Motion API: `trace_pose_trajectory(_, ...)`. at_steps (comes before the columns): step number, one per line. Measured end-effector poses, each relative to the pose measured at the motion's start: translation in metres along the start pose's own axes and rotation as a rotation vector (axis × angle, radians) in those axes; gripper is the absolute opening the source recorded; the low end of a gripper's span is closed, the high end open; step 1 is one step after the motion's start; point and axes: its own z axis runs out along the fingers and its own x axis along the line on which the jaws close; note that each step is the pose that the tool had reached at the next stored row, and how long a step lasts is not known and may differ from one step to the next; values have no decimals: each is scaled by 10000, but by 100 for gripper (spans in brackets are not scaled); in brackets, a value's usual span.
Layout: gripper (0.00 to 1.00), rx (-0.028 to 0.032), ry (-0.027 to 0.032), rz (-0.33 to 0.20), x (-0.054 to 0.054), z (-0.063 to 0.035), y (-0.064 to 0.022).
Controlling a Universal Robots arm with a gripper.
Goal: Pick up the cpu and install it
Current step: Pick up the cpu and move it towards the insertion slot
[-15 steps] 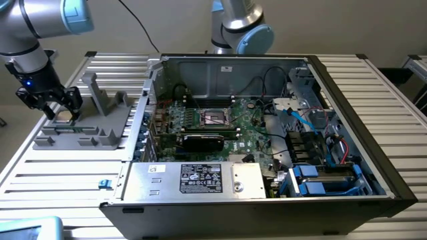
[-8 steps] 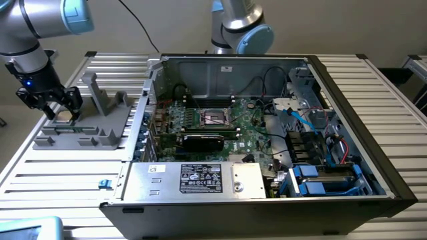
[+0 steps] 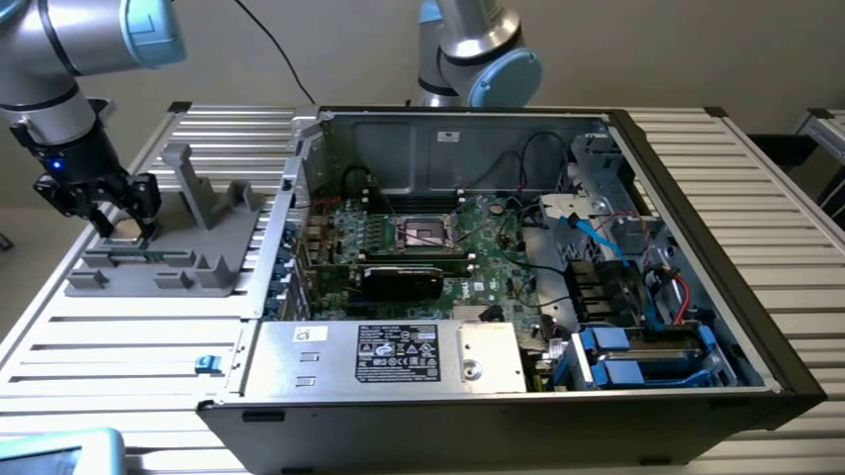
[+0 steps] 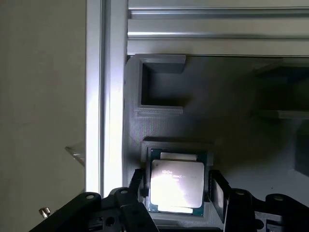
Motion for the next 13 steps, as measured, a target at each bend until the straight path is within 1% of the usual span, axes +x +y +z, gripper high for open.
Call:
trace_pose_trajectory(4,65,-1,18,2,0,9,0)
trace_pose_trajectory(6,65,-1,47,3,0,10,0)
trace_pose_trajectory(8,65,-2,91,4,0,10,0)
trace_pose_trajectory(9,65,-2,100,5,0,10,0)
trace_pose_trajectory(13,65,-4,101,5,-16,9,-1)
